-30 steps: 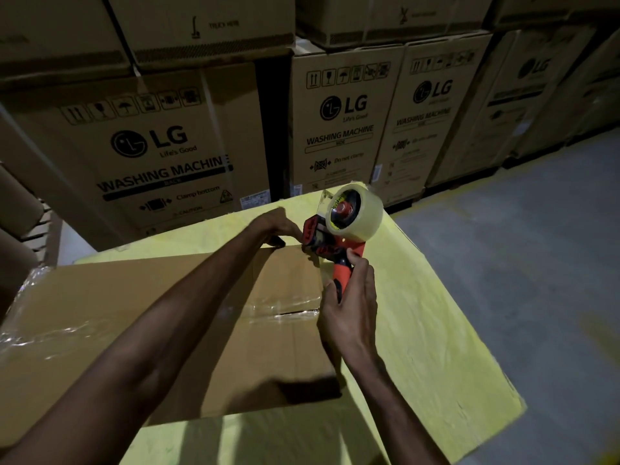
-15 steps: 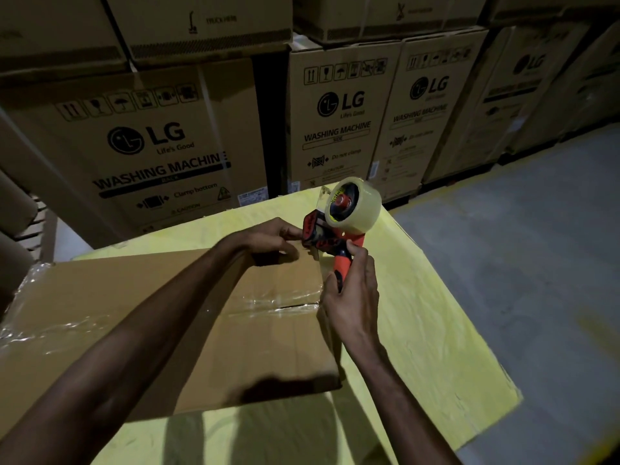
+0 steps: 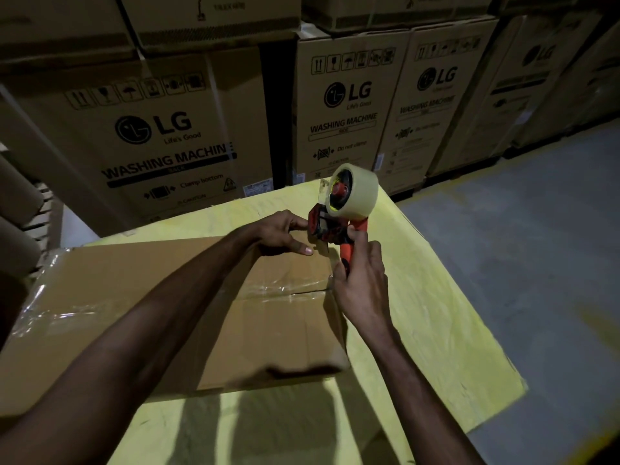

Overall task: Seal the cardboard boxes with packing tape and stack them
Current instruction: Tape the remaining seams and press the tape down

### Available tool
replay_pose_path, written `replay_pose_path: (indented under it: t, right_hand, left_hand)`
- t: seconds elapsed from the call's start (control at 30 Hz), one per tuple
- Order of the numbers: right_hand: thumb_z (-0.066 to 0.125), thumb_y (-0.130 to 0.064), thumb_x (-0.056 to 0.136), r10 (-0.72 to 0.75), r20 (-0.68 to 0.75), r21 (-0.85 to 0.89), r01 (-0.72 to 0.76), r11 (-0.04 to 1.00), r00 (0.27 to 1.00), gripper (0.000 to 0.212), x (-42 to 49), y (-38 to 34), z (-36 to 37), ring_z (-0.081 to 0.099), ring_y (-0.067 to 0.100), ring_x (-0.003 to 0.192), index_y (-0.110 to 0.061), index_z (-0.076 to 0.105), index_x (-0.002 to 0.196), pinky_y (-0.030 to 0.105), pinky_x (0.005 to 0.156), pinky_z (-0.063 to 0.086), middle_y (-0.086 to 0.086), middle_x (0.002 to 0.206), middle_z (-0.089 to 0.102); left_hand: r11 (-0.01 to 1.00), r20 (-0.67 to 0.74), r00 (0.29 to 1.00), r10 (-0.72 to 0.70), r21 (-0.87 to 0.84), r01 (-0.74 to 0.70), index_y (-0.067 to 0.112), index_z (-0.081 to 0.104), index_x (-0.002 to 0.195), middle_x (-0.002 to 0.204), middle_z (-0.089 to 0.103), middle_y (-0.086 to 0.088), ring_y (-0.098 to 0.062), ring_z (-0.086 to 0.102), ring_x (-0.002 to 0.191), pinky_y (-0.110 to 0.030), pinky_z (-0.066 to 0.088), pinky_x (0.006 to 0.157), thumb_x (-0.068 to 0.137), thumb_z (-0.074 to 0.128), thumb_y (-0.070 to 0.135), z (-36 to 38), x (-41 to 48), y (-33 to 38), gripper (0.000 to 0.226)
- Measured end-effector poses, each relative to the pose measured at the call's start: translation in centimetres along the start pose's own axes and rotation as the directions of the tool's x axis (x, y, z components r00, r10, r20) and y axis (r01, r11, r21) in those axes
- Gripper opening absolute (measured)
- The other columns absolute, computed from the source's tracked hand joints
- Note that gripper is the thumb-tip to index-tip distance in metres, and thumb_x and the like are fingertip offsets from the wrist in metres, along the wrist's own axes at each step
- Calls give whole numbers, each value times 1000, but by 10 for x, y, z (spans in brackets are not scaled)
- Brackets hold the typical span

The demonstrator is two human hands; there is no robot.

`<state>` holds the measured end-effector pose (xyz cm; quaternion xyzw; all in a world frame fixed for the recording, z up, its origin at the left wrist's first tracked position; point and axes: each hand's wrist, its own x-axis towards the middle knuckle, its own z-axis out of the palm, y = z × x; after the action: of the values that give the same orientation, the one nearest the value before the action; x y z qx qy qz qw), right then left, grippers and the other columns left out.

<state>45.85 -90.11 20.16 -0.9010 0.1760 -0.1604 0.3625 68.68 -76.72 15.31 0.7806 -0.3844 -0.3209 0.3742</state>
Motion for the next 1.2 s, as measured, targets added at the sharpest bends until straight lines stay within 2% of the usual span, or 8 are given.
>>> replay_pose_path:
  t: [0.27, 0.4, 0.67, 0.8, 0.9, 0.97, 1.07, 1.2]
  right_hand:
    - [57, -15, 102, 85, 26, 34, -86, 996, 996, 55, -46, 4, -14, 47, 9, 90, -32, 31, 147, 16, 63, 36, -5, 122, 40]
    - [58, -17, 101, 112, 18, 69, -113, 991, 994, 52, -71, 8, -17, 50, 11, 95, -34, 34, 144, 24, 71, 40, -6, 122, 41]
    - [58, -17, 101, 100, -16, 37, -100, 994, 995, 52, -80, 0, -14, 52, 10, 92, -34, 34, 144, 27, 74, 44, -5, 120, 41]
    - [58, -16, 100, 108, -27, 34, -107, 994, 994, 52, -83, 1, -14, 50, 10, 90, -31, 36, 145, 23, 69, 39, -4, 121, 43]
    - [58, -16, 100, 125, -18, 29, -124, 992, 992, 53, -82, 1, -15, 49, 10, 91, -30, 35, 145, 17, 64, 36, -3, 122, 44]
    - [58, -17, 101, 136, -16, 19, -136, 991, 991, 53, -82, 1, -15, 49, 10, 92, -29, 34, 146, 8, 61, 34, -2, 123, 43]
    - [57, -17, 101, 129, -14, 3, -129, 992, 992, 53, -86, -1, -14, 50, 10, 90, -30, 33, 146, 8, 59, 34, -2, 123, 42]
    - [56, -19, 102, 123, -2, -22, -123, 992, 992, 55, -88, -3, -11, 51, 10, 88, -30, 30, 149, 15, 62, 37, -2, 124, 40]
  left_hand:
    - [999, 34, 999, -37, -1, 37, 15, 65, 139, 130, 72, 5, -15, 64, 127, -29, 48, 110, 83, 86, 10, -5, 3, -5, 60]
    - [995, 57, 996, -71, -59, 75, 14, 64, 140, 124, 75, -2, -26, 69, 118, -34, 56, 101, 85, 84, 10, -6, 2, -6, 59]
    - [992, -80, 989, -126, 12, 127, 28, 76, 125, 113, 75, 19, -5, 68, 108, -28, 51, 94, 99, 69, 39, 3, 2, 5, 29]
    - [989, -114, 988, -102, 98, 113, 0, 69, 129, 117, 70, 1, 0, 56, 90, -15, 43, 81, 108, 39, 18, 3, -1, 16, 41]
    - [973, -159, 964, -213, 60, 225, 5, 76, 110, 113, 71, -10, -14, 60, 90, -31, 43, 90, 108, 39, 52, 6, 2, 28, 60]
    - [962, -210, 957, -198, 146, 231, 13, 78, 88, 94, 72, -7, -17, 62, 84, -36, 45, 83, 100, 53, 61, 13, 9, 33, 55]
    - [953, -185, 979, -84, 273, 133, 26, 78, 119, 116, 76, 1, -19, 68, 103, -38, 52, 88, 100, 63, 45, 26, 16, 28, 31]
    - [944, -146, 989, 32, 329, 18, 33, 71, 132, 125, 74, 8, -12, 67, 109, -35, 53, 87, 99, 67, 39, 23, 14, 15, 34]
